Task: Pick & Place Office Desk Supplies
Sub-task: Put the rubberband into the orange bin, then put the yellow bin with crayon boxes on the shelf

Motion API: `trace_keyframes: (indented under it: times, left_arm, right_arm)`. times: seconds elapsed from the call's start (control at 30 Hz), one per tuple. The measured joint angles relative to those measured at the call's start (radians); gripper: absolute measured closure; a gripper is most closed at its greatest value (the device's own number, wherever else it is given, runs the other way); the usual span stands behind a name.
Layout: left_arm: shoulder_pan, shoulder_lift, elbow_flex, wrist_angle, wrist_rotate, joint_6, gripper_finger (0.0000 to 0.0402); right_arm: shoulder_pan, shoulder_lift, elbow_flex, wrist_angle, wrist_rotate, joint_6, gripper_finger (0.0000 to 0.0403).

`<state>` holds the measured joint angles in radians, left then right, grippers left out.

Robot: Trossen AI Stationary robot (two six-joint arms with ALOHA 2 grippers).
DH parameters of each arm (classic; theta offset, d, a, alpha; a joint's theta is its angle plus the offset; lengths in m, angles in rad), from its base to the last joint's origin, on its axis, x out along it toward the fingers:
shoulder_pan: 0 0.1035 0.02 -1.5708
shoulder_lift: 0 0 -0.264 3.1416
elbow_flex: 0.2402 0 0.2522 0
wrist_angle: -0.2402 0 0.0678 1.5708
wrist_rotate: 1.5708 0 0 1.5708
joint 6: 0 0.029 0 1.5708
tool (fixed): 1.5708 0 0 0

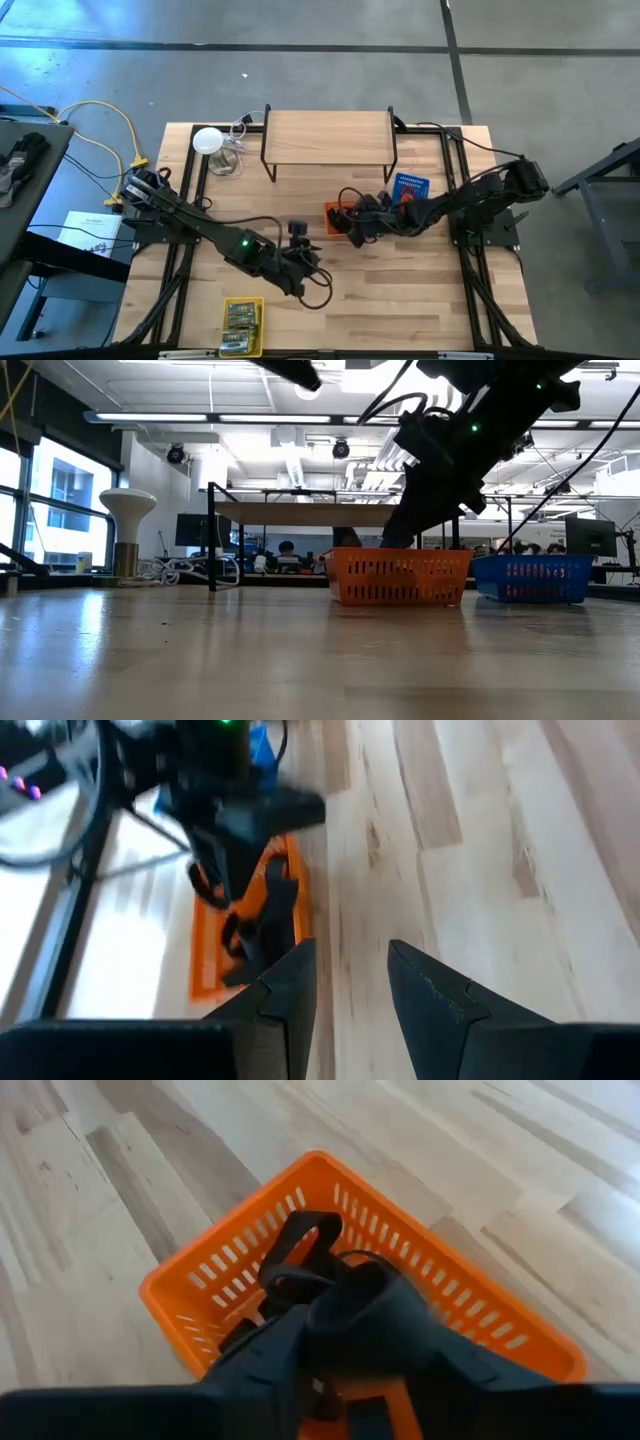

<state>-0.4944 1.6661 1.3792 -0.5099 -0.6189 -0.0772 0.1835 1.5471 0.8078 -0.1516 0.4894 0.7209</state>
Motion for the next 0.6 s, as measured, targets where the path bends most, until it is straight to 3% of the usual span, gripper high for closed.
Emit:
trace_keyframes:
  times: [0.2,0.37,0.6]
  left_arm:
    - [-0.037,-0.004,0.0,-0.13,0.002,-0.127,0.0284]
    - [-0.1,-0.044,0.0,-0.155,0.081,-0.228,0.0284]
    - [-0.221,-0.085,0.001,-0.175,0.513,-0.435,0.0284]
  right_arm:
    - [0.019,0.0,0.0,0.006,0.008,0.035,0.0189]
    - [0.022,0.0,0.0,0.007,0.011,0.035,0.0164]
    - [0.021,0.0,0.0,0.111,0.131,-0.053,0.0163]
